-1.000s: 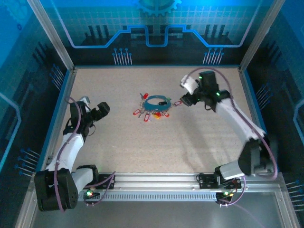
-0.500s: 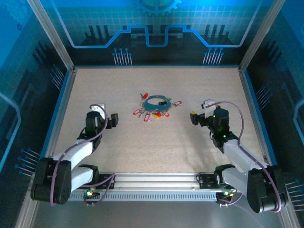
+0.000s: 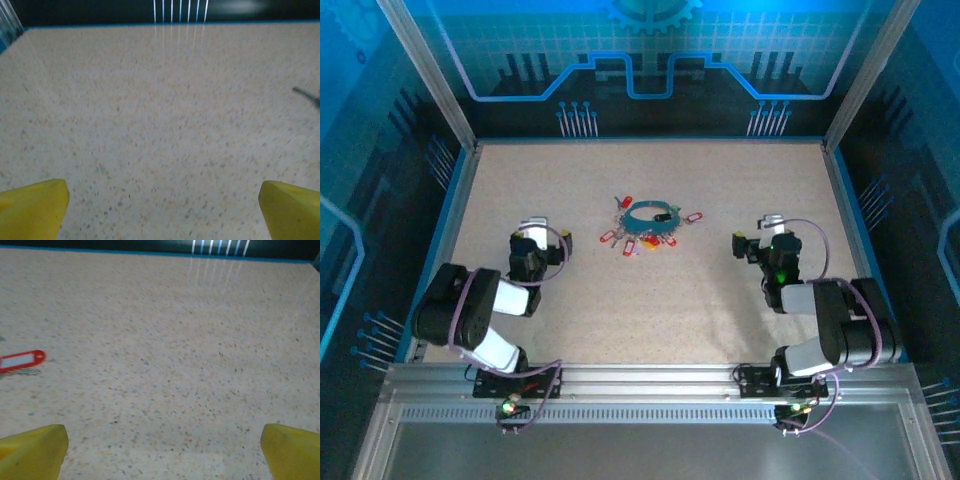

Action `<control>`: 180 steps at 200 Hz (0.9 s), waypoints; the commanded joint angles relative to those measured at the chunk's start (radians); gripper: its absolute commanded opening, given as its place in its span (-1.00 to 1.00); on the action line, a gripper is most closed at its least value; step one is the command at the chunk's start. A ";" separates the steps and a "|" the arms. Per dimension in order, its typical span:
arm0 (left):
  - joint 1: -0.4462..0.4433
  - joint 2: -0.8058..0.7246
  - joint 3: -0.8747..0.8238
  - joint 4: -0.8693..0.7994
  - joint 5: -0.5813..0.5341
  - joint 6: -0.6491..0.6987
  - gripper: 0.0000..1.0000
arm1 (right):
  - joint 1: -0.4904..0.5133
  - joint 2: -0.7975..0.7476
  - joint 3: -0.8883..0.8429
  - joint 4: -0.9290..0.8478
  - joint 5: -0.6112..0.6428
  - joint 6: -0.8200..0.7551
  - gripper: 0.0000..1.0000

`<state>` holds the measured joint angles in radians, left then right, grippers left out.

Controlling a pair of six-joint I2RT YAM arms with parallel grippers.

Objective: Put the keys on the keyring

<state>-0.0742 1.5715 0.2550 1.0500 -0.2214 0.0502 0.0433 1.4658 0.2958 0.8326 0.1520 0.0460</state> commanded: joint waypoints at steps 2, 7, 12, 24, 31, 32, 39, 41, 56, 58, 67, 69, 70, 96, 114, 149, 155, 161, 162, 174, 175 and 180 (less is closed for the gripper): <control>-0.004 -0.004 0.002 0.139 -0.018 -0.014 0.98 | 0.017 0.035 0.077 0.028 0.046 0.003 0.99; -0.005 0.002 0.013 0.133 -0.005 -0.002 0.98 | 0.025 0.030 0.105 -0.037 0.058 0.001 0.99; -0.006 -0.003 0.027 0.097 -0.006 -0.001 0.98 | 0.031 0.033 0.118 -0.053 0.062 -0.005 0.99; -0.006 -0.012 0.082 -0.023 -0.046 -0.015 0.98 | 0.035 0.032 0.116 -0.050 0.065 -0.008 0.99; 0.007 -0.015 0.101 -0.068 -0.032 -0.033 0.98 | 0.033 0.036 0.111 -0.029 0.062 -0.010 1.00; 0.010 -0.016 0.101 -0.071 -0.028 -0.036 0.98 | 0.033 0.036 0.111 -0.029 0.063 -0.010 1.00; 0.017 -0.016 0.107 -0.081 -0.033 -0.045 0.98 | 0.036 0.034 0.115 -0.045 0.064 -0.012 0.99; 0.017 -0.013 0.109 -0.081 -0.038 -0.045 0.98 | 0.039 0.036 0.116 -0.043 0.064 -0.015 0.99; 0.017 -0.014 0.105 -0.075 -0.033 -0.042 0.98 | 0.043 0.037 0.117 -0.044 0.069 -0.020 0.99; 0.017 -0.013 0.106 -0.073 -0.034 -0.041 0.98 | 0.044 0.037 0.117 -0.043 0.069 -0.021 0.99; 0.017 -0.016 0.107 -0.081 -0.032 -0.044 0.98 | 0.044 0.037 0.117 -0.044 0.069 -0.021 0.99; 0.017 -0.015 0.107 -0.081 -0.032 -0.043 0.98 | 0.043 0.037 0.117 -0.043 0.069 -0.020 0.99; 0.017 -0.015 0.107 -0.081 -0.032 -0.043 0.98 | 0.043 0.037 0.117 -0.043 0.068 -0.020 0.99; 0.017 -0.014 0.107 -0.081 -0.032 -0.044 0.98 | 0.044 0.036 0.118 -0.044 0.070 -0.021 1.00; 0.017 -0.014 0.107 -0.080 -0.032 -0.044 0.98 | 0.043 0.036 0.119 -0.044 0.069 -0.021 0.99; 0.017 -0.014 0.107 -0.081 -0.032 -0.043 0.98 | 0.031 0.039 0.131 -0.066 -0.004 -0.038 1.00; 0.017 -0.014 0.107 -0.081 -0.031 -0.044 0.98 | 0.019 0.040 0.142 -0.088 -0.067 -0.048 0.99; 0.017 -0.013 0.107 -0.081 -0.031 -0.044 0.98 | 0.012 0.039 0.147 -0.095 -0.096 -0.051 0.99; 0.017 -0.014 0.107 -0.081 -0.031 -0.043 0.98 | 0.011 0.040 0.146 -0.094 -0.097 -0.050 0.99; 0.017 -0.014 0.107 -0.080 -0.031 -0.043 0.97 | 0.013 0.040 0.144 -0.093 -0.099 -0.051 0.99; 0.017 -0.014 0.107 -0.080 -0.031 -0.043 0.98 | 0.013 0.040 0.144 -0.093 -0.099 -0.052 0.99; 0.017 -0.014 0.107 -0.081 -0.031 -0.044 0.98 | 0.012 0.041 0.144 -0.093 -0.099 -0.051 0.99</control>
<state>-0.0616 1.5696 0.3527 0.9695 -0.2401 0.0250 0.0673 1.4982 0.4168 0.7582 0.1230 0.0170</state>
